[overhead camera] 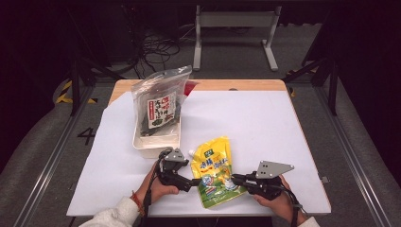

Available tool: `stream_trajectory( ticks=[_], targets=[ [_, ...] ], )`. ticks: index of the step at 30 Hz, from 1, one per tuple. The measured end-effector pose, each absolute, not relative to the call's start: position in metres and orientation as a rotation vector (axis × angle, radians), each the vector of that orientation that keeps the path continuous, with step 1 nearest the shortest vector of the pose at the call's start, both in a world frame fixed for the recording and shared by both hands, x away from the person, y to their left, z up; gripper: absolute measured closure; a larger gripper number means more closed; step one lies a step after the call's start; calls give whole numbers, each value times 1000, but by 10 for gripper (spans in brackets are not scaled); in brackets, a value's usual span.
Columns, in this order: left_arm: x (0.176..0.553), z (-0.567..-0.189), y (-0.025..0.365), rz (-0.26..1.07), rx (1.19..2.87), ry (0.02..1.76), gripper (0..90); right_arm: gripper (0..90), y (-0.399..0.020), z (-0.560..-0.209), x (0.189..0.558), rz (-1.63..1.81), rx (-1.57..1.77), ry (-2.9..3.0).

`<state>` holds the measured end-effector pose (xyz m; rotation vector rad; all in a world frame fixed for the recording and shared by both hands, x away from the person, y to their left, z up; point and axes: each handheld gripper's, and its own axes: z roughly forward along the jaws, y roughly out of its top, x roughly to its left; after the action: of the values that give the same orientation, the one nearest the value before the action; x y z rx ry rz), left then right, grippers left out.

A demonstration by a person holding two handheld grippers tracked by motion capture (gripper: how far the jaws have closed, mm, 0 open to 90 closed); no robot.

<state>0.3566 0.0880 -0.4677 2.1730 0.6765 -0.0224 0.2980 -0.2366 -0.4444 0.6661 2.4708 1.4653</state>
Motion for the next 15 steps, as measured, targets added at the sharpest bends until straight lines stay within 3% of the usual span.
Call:
stream_trajectory(
  ticks=[7,8,12,15],
  targets=[
    [356,-468,94,1,2205,641,102,797,-229,-449,304,1418,695,2575],
    [356,-467,94,-1,2209,638,100,739,-228,-450,310,1372,740,2598],
    [354,-466,98,9,2241,607,106,655,-227,-450,319,1370,833,2601],
    [352,-465,105,34,2260,610,99,492,-218,-449,325,1310,876,2611]
  ],
)
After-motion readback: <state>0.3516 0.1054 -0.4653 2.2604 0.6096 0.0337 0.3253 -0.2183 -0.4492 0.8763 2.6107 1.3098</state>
